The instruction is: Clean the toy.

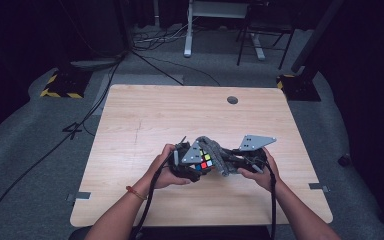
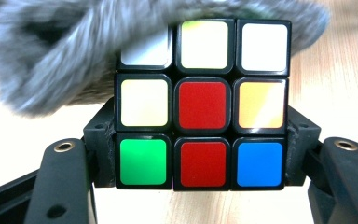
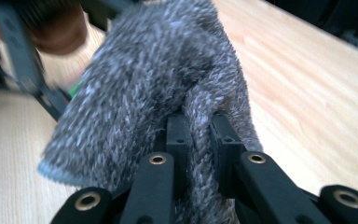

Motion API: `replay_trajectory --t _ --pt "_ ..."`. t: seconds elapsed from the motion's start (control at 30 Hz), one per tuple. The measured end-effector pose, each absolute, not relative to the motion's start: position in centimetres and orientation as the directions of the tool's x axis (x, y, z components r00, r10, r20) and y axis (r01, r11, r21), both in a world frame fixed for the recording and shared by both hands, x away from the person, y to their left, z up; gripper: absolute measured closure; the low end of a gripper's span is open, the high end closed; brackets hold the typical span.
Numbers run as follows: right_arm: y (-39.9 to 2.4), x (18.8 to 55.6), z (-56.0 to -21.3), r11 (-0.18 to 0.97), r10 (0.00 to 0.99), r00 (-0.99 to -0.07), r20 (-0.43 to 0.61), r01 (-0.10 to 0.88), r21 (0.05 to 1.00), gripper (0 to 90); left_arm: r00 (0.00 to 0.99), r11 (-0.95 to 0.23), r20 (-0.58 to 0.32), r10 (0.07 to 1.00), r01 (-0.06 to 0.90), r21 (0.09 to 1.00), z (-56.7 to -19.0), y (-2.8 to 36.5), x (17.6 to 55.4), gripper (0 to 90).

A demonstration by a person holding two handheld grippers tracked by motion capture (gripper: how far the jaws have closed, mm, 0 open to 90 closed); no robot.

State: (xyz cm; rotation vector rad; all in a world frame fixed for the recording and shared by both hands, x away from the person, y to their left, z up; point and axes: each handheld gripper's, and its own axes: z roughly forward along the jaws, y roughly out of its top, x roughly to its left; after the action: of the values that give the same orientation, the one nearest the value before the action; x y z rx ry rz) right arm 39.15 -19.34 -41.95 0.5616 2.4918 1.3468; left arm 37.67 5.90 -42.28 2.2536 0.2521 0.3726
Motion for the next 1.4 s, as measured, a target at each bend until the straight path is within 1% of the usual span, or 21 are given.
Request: replay_trajectory --t 0.13,0.4,0.5,0.63,0.67,0.83,0.9,1.13,1.4 --pt "-19.4 38.8 -42.2 0.520 0.430 -0.902 -0.045 0.207 0.829 80.9 0.931 -0.620 0.169 0.323 0.074 0.781 -41.7 6.9 37.8 33.8" --pt "-19.0 37.7 -41.4 0.498 0.381 -0.923 -0.056 0.154 0.854 80.9 0.934 -0.640 0.174 0.311 0.071 0.765 -42.1 6.8 37.7 33.7" --pt "-18.4 36.9 -40.8 0.493 0.354 -0.932 -0.084 0.109 0.863 80.9 0.940 -0.679 0.190 0.282 0.055 0.732 -42.8 5.8 37.5 33.7" --pt "-18.2 36.4 -40.4 0.490 0.364 -0.924 -0.118 0.082 0.868 80.7 0.946 -0.686 0.183 0.267 0.053 0.725 -43.1 5.2 37.2 33.7" --pt "-18.3 36.4 -40.4 0.493 0.374 -0.918 -0.130 0.078 0.866 80.6 0.950 -0.692 0.185 0.251 0.042 0.721 -43.2 4.7 36.9 33.7" --pt "-18.8 37.2 -40.8 0.497 0.412 -0.903 -0.125 0.108 0.861 80.5 0.953 -0.674 0.174 0.249 0.041 0.738 -43.0 4.7 36.7 33.8" --pt "-19.2 37.8 -41.3 0.501 0.429 -0.897 -0.103 0.142 0.854 80.6 0.950 -0.658 0.178 0.256 0.036 0.752 -42.4 5.1 36.7 33.8" --pt "-19.3 38.4 -42.2 0.526 0.420 -0.905 -0.068 0.181 0.831 80.6 0.940 -0.630 0.184 0.286 0.040 0.776 -41.6 6.4 36.8 33.7" --pt "-19.1 37.6 -41.8 0.516 0.382 -0.921 -0.074 0.146 0.844 80.6 0.935 -0.625 0.179 0.307 0.056 0.779 -41.6 7.1 37.1 33.7"
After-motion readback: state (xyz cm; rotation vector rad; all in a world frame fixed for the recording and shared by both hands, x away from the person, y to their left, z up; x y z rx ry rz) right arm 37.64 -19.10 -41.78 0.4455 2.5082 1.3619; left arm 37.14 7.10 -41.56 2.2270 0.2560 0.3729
